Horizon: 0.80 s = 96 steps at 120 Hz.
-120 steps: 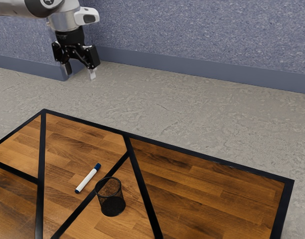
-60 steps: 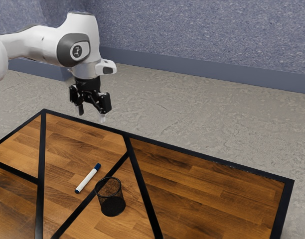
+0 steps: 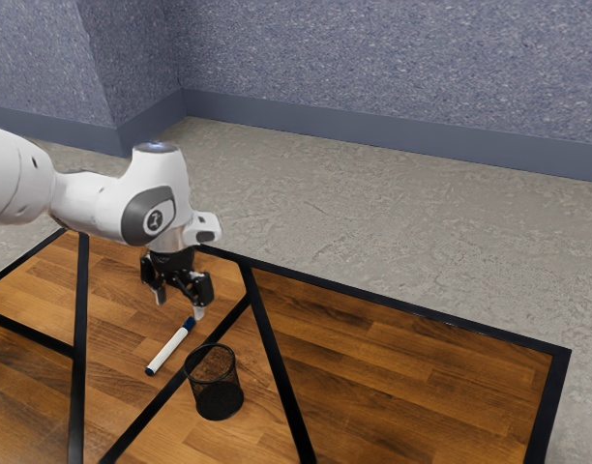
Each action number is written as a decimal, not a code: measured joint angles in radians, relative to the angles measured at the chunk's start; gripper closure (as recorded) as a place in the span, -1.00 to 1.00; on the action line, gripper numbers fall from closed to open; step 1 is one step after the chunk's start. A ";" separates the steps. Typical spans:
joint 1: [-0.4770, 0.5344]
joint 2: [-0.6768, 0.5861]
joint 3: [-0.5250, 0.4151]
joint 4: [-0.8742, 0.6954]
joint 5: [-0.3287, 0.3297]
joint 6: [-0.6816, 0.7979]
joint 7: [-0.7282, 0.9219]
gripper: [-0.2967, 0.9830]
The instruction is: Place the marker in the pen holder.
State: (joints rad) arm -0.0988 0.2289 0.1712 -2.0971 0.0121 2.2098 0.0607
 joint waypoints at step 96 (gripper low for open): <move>0.001 -0.004 0.025 -0.198 -0.012 0.265 0.181 -0.24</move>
State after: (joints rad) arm -0.0983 0.2247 0.1963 -2.2954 0.0002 2.4749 0.2418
